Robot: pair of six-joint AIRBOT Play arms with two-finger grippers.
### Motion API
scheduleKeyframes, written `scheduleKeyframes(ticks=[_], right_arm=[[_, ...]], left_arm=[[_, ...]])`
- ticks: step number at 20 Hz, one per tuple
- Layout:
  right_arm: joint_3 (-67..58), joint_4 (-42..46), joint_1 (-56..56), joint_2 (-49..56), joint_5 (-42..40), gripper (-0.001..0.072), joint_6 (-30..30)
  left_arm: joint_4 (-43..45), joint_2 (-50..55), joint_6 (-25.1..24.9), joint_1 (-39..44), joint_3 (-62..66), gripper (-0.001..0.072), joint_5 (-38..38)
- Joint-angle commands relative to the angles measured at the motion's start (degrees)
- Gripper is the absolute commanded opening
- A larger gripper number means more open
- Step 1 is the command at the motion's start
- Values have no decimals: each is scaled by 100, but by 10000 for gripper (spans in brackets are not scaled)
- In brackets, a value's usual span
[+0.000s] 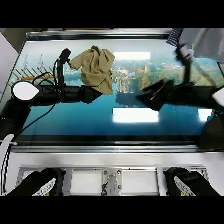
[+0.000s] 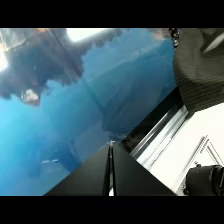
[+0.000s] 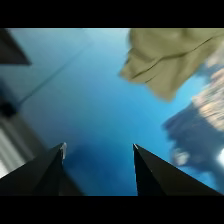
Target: Fold the clothes and pants, and hang the long-sleeved shirts on hangers.
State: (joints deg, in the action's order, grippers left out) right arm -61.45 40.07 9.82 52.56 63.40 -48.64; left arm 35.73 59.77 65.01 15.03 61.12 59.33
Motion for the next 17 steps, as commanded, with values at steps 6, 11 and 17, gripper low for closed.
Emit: scheduleKeyframes(ticks=[6, 11, 17], right_arm=[[883, 46, 1056, 330, 50, 18, -20], [883, 26, 1056, 330, 48, 17, -17], [883, 26, 1056, 330, 48, 17, -20]], left_arm=[[52, -505, 63, 83, -546, 14, -208], [63, -505, 61, 83, -549, 14, -254], [63, -505, 61, 83, -549, 14, -254]])
